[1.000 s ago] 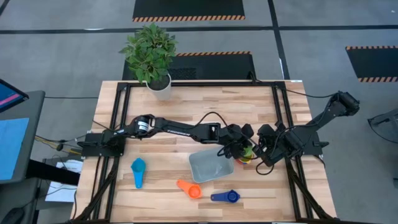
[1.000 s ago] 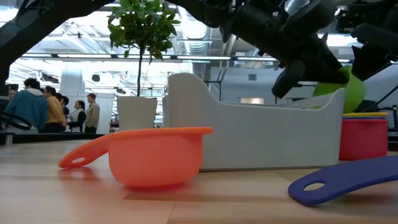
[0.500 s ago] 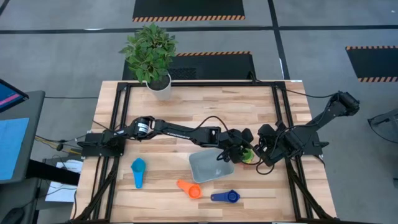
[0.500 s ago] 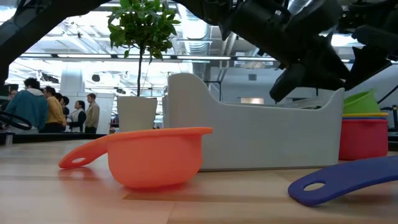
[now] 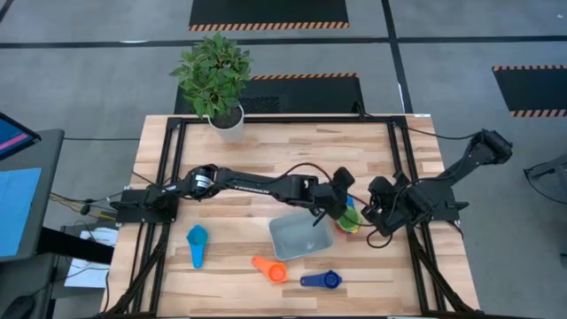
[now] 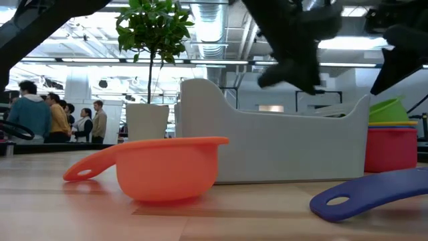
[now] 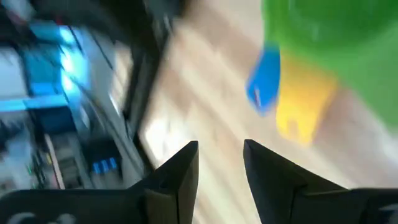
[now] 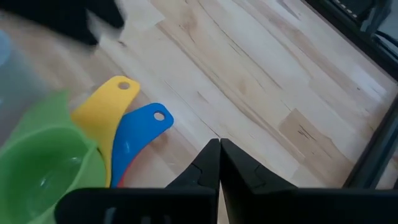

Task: Nest measuring cups in basket
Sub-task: Stack the green measuring cup on top of the yellow measuring cup

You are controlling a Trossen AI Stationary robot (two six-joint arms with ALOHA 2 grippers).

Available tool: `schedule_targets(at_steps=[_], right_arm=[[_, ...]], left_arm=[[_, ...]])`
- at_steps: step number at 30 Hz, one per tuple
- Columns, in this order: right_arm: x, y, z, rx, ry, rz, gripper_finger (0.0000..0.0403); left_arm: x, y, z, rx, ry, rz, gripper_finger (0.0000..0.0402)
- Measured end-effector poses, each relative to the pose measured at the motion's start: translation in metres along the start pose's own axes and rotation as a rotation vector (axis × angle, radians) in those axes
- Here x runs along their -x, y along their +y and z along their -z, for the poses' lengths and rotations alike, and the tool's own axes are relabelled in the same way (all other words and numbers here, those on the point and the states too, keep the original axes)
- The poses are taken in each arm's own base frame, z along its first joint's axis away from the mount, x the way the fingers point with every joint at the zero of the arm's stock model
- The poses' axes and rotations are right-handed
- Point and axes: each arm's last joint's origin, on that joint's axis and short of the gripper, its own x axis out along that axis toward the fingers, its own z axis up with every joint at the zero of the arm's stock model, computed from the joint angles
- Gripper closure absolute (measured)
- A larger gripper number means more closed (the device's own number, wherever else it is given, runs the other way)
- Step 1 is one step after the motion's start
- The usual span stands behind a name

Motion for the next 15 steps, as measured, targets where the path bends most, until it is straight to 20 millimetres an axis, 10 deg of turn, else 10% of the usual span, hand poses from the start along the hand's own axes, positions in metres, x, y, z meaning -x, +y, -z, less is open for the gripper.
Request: schedule_targets(at_steps=[15], right_arm=[[0.011,0.022,0.006,0.106,-0.082,-0.23,0.0385]], left_arm=[[0.072,-0.02,0.06,0.507,0.607,0.347,0.0316]])
